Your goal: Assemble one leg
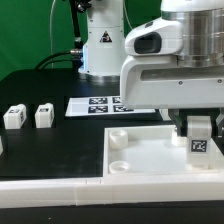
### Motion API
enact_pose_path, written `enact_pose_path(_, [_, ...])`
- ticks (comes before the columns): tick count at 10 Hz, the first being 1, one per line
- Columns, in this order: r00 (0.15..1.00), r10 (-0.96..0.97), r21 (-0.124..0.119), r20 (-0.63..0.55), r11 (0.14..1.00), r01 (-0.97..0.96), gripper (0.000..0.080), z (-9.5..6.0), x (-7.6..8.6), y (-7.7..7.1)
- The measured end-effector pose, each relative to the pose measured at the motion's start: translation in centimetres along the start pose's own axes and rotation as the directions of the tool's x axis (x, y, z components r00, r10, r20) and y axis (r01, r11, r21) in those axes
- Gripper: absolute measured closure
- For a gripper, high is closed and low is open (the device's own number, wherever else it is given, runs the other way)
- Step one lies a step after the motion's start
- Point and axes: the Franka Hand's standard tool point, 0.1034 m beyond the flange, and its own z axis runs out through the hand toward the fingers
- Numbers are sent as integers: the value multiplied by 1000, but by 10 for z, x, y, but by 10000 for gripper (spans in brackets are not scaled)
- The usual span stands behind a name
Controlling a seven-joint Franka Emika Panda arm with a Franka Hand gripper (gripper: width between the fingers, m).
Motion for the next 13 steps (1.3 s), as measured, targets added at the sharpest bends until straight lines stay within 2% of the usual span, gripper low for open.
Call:
enact_pose_path(2, [977, 214, 1, 3, 977, -214, 507, 2, 0, 2])
enact_pose_path(5, [848, 531, -5, 2, 848, -531, 506, 2, 0, 5])
enact_pose_path(6, [783, 622, -7, 4, 783, -622, 506, 2, 0, 6])
enact_pose_path(7, [655, 756, -12, 12, 655, -756, 506, 3, -1, 7])
enact_pose_path(8, [606, 796, -13, 9, 606, -795, 506, 3, -2, 6])
enact_pose_path(9, [482, 876, -15, 13, 482, -876, 506, 3, -5, 5])
enact_pose_path(12, [231, 973, -16, 16, 231, -973, 506, 3, -7, 2])
enact_pose_path(13, [269, 963, -15, 17, 269, -963, 506, 3, -7, 2])
